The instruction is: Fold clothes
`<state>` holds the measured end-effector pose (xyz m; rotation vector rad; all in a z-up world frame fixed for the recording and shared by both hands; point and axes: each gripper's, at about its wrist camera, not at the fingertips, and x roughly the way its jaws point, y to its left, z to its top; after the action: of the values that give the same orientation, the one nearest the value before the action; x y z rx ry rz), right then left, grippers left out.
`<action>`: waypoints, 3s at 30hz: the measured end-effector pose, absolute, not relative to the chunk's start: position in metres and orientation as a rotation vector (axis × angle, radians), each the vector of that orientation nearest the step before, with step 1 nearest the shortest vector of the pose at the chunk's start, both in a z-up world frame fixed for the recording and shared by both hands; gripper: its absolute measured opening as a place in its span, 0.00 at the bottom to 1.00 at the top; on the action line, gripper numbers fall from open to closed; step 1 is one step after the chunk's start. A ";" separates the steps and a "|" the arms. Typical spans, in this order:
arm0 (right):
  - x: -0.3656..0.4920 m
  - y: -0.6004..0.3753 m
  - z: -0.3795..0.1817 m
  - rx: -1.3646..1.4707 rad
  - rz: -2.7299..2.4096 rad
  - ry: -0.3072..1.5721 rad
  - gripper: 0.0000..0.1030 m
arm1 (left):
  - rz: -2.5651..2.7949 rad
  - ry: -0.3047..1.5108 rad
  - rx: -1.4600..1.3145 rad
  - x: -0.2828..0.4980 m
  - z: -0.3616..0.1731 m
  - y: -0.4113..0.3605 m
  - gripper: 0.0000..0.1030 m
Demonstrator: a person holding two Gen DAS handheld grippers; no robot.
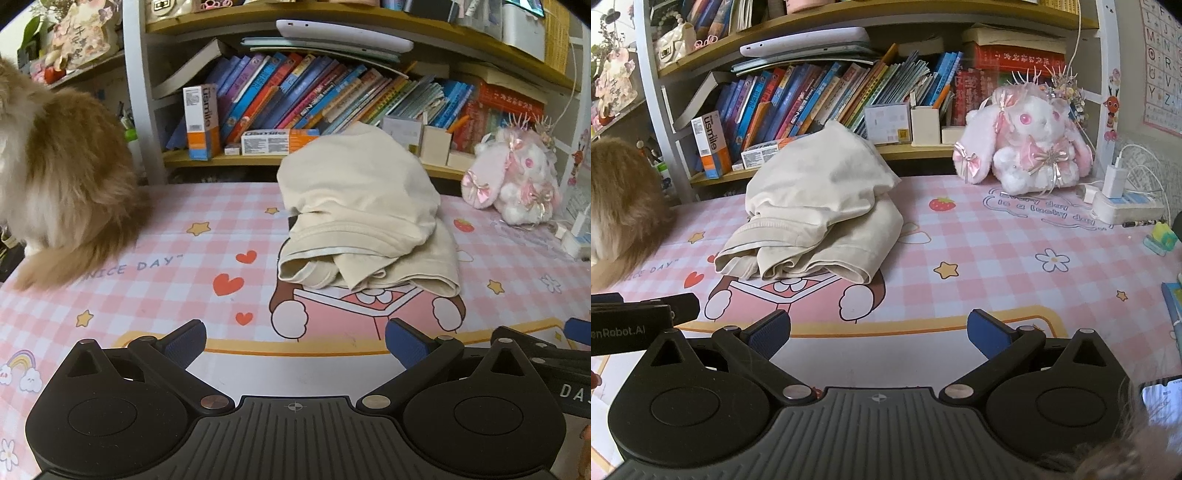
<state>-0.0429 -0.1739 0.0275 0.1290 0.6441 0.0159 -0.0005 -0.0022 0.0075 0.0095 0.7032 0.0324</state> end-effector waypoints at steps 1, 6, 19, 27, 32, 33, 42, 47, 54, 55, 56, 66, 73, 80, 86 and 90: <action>-0.043 -0.174 0.027 0.128 0.015 0.645 1.00 | 0.033 0.703 0.009 0.000 0.007 -0.002 1.00; -0.041 -0.175 0.026 0.126 -0.004 0.662 1.00 | 0.021 0.697 0.008 0.001 0.006 0.000 1.00; -0.040 -0.181 0.029 0.126 -0.059 0.656 1.00 | -0.025 0.696 -0.002 0.001 0.004 -0.004 1.00; -0.043 -0.178 0.029 0.108 -0.061 0.664 1.00 | -0.036 0.703 0.010 -0.003 0.003 -0.005 1.00; -0.044 -0.177 0.029 0.108 -0.059 0.662 1.00 | -0.049 0.715 0.015 -0.002 0.002 -0.006 1.00; -0.045 -0.176 0.029 0.108 -0.057 0.663 1.00 | -0.056 0.716 0.017 -0.002 0.001 -0.007 1.00; -0.043 -0.176 0.027 0.117 -0.047 0.669 1.00 | -0.102 0.716 0.022 -0.001 0.000 -0.007 1.00; -0.040 -0.177 0.025 0.131 -0.037 0.676 1.00 | -0.070 0.717 0.025 0.003 0.000 -0.006 1.00; -0.035 -0.173 0.022 0.140 0.012 0.683 1.00 | -0.068 0.715 0.020 0.007 -0.003 -0.003 1.00; -0.034 -0.173 0.021 0.141 0.011 0.687 1.00 | -0.069 0.718 0.021 0.007 -0.003 -0.003 1.00; -0.033 -0.173 0.021 0.141 0.011 0.691 1.00 | -0.072 0.719 0.018 0.008 -0.004 -0.003 1.00; -0.032 -0.176 0.019 0.147 0.015 0.699 1.00 | -0.130 0.728 -0.008 0.013 -0.008 -0.001 1.00; -0.026 -0.179 0.019 0.141 -0.006 0.698 1.00 | -0.142 0.755 -0.015 0.021 -0.014 -0.004 1.00; -0.021 -0.182 0.020 0.155 -0.018 0.684 1.00 | -0.136 0.751 0.011 0.032 -0.015 -0.004 1.00; -0.017 -0.188 0.014 0.199 -0.024 0.703 1.00 | -0.139 0.745 0.044 0.040 -0.016 -0.004 0.99; -0.015 -0.191 0.013 0.214 -0.019 0.710 1.00 | -0.150 0.727 0.078 0.048 -0.018 -0.005 0.99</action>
<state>-0.0151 -0.1914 0.0129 0.2136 0.7095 -0.0187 0.0481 -0.0048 -0.0177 0.0782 0.7265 -0.1498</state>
